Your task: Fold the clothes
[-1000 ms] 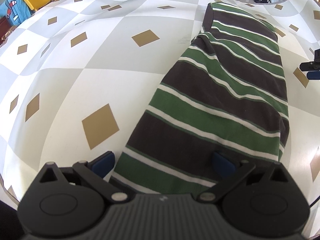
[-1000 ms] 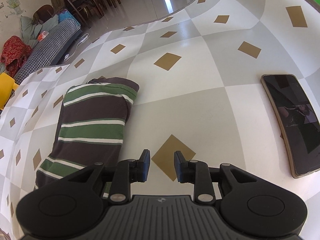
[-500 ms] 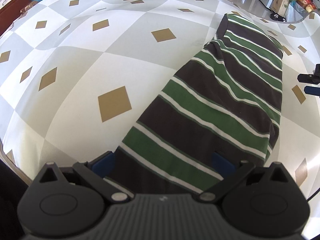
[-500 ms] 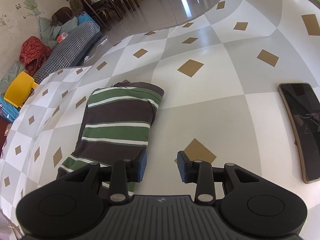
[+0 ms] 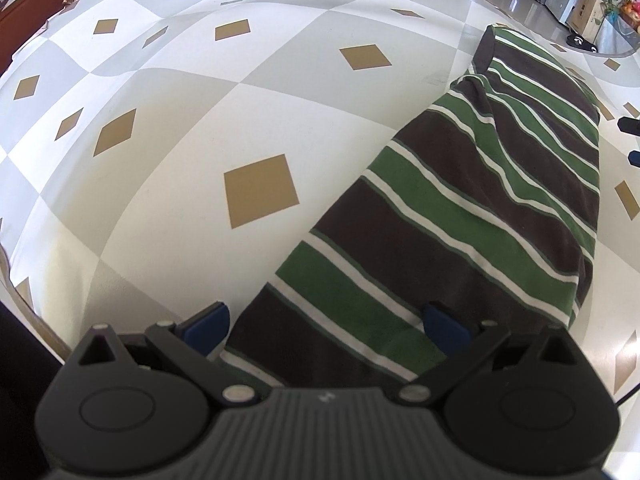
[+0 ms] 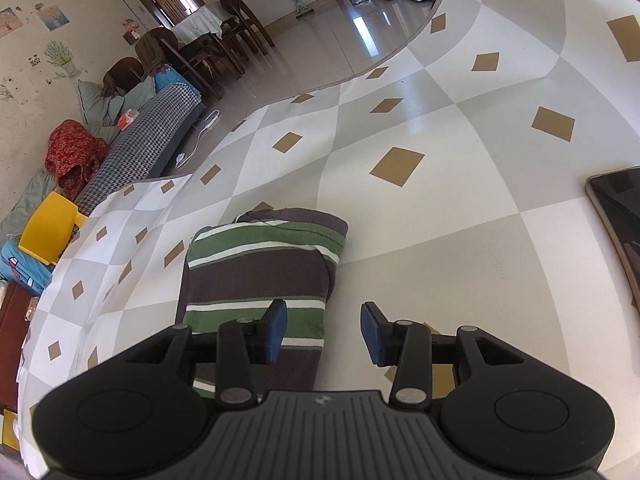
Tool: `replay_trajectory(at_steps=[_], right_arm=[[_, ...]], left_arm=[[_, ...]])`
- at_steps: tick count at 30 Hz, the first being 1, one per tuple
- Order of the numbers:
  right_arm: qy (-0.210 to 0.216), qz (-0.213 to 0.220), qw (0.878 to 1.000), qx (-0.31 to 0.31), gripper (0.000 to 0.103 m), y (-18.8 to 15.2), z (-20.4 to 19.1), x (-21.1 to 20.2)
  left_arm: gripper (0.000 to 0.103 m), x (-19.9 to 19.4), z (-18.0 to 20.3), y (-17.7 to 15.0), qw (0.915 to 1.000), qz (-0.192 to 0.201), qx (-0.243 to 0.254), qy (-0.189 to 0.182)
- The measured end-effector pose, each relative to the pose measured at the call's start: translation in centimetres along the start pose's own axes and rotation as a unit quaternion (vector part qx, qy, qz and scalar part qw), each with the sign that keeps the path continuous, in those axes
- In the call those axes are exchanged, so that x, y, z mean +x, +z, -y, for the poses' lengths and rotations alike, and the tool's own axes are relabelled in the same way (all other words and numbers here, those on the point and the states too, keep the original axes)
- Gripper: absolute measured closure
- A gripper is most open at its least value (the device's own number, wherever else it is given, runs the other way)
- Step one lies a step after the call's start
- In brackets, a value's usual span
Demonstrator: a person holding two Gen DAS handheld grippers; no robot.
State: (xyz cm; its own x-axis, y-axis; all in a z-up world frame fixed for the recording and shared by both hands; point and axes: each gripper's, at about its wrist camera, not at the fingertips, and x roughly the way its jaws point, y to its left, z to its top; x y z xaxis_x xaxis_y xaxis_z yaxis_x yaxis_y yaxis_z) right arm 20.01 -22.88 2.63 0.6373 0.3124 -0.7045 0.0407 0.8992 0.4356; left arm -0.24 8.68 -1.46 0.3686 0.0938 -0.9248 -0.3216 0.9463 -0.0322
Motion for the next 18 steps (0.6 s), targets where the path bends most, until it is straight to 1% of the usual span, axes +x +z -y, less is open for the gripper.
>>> replay_trajectory(at_steps=[6, 11, 13, 16, 17, 18], right_arm=[[-0.005, 0.001, 1.000, 0.015, 0.062, 0.4, -0.2, 1.6], [-0.011, -0.002, 1.000, 0.009, 0.061, 0.4, -0.8, 2.9], [-0.008, -0.006, 1.000, 0.001, 0.061, 0.2, -1.0, 3.4], [-0.023, -0.023, 0.999, -0.030, 0.061, -0.1, -1.7, 4.2], [-0.034, -0.028, 0.998, -0.040, 0.062, -0.3, -1.9, 4.4], [-0.037, -0.021, 0.998, -0.049, 0.062, -0.5, -2.1, 4.4]], left_arm=[[0.000, 0.6, -0.1, -0.1, 1.0000, -0.002, 0.000, -0.001], [0.000, 0.5, 0.3, -0.1, 0.9999, 0.005, 0.012, 0.009], [0.000, 0.5, 0.6, 0.0, 0.9997, 0.007, 0.016, 0.017], [0.000, 0.2, 1.2, 0.1, 0.9988, 0.016, 0.030, 0.035], [0.000, 0.1, 1.5, 0.1, 0.9981, 0.020, 0.037, 0.044], [0.000, 0.0, 1.7, 0.1, 0.9974, 0.024, 0.044, 0.051]])
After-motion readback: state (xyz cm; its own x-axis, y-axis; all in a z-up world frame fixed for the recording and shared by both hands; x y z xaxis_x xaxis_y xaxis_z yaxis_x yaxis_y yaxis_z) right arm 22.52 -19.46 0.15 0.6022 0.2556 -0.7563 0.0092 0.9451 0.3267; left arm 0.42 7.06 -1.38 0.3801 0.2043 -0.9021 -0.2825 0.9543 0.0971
